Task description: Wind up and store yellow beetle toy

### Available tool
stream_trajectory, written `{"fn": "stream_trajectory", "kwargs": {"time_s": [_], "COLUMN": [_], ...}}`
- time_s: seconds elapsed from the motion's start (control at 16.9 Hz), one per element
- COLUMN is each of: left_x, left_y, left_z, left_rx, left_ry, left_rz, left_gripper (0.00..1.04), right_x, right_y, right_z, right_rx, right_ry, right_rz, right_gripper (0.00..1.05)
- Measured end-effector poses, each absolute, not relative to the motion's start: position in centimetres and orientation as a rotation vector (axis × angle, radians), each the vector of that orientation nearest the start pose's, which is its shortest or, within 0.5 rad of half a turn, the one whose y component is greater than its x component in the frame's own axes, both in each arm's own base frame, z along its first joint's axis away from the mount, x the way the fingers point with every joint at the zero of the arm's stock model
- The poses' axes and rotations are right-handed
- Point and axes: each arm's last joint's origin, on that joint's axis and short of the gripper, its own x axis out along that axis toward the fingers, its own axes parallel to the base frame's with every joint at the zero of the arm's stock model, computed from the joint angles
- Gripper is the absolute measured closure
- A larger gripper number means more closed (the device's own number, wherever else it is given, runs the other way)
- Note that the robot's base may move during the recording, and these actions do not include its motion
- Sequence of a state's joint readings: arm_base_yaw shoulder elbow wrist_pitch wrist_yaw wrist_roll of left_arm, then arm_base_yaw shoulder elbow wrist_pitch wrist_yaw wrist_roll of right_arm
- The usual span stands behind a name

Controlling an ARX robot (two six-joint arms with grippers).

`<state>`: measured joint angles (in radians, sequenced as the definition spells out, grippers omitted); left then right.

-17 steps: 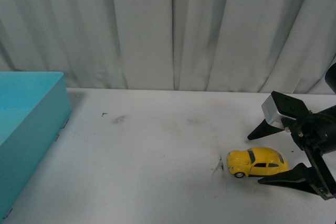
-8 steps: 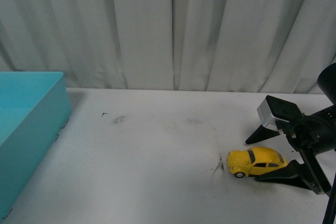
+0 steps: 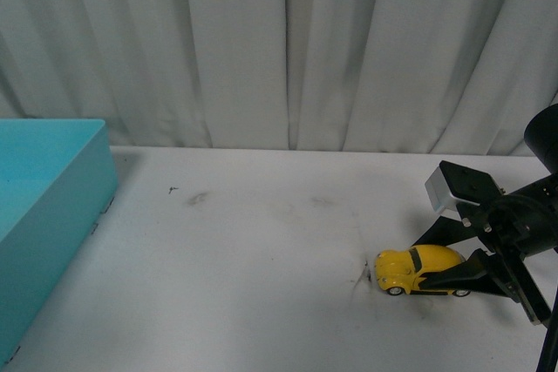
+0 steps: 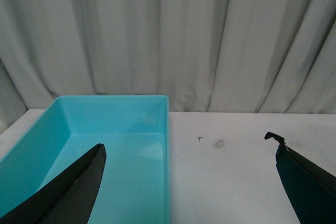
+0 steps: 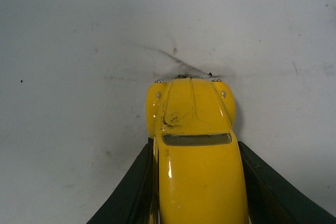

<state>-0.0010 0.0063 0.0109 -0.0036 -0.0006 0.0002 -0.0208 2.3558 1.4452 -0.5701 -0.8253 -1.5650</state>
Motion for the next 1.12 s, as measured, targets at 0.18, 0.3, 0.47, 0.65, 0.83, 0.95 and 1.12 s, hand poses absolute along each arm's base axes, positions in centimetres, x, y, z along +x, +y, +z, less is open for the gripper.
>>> {"fn": "stream_trajectory", "kwargs": {"time_s": [0.18,0.3,0.47,0.65,0.83,0.95,1.12], "left_x": [9.7,9.7,9.7,9.7,9.7,9.7,9.7], "left_y": [0.0,0.0,0.0,0.0,0.0,0.0,0.0], "left_z": [16.6,16.6,16.6,16.6,16.6,16.6,16.6], "left_rx": [0.0,0.0,0.0,0.0,0.0,0.0,0.0], "left_ry": [-0.001,-0.001,-0.001,-0.001,-0.001,-0.001,-0.001], "left_rz": [-0.001,0.0,0.0,0.0,0.0,0.0,0.0], "left_gripper": [0.07,0.07,0.07,0.07,0.07,0.07,0.07], "right_x": [41.2,40.7,39.8,38.7,37.1,36.2,34.9], "right_y": [0.8,0.1,-1.8,-3.9,-7.4,-8.9,-10.8], "right_z": [4.4,4.0,3.5,3.1,2.9,2.9,2.9], "right_rx": [-0.627,-0.601,-0.568,-0.554,-0.552,-0.528,-0.483], "right_ry": [0.512,0.488,0.472,0.467,0.471,0.492,0.528], "right_rz": [1.433,1.425,1.4,1.375,1.313,1.279,1.236], "right_gripper": [0.63,0.64,0.64,0.64,0.64,0.64,0.64]}}
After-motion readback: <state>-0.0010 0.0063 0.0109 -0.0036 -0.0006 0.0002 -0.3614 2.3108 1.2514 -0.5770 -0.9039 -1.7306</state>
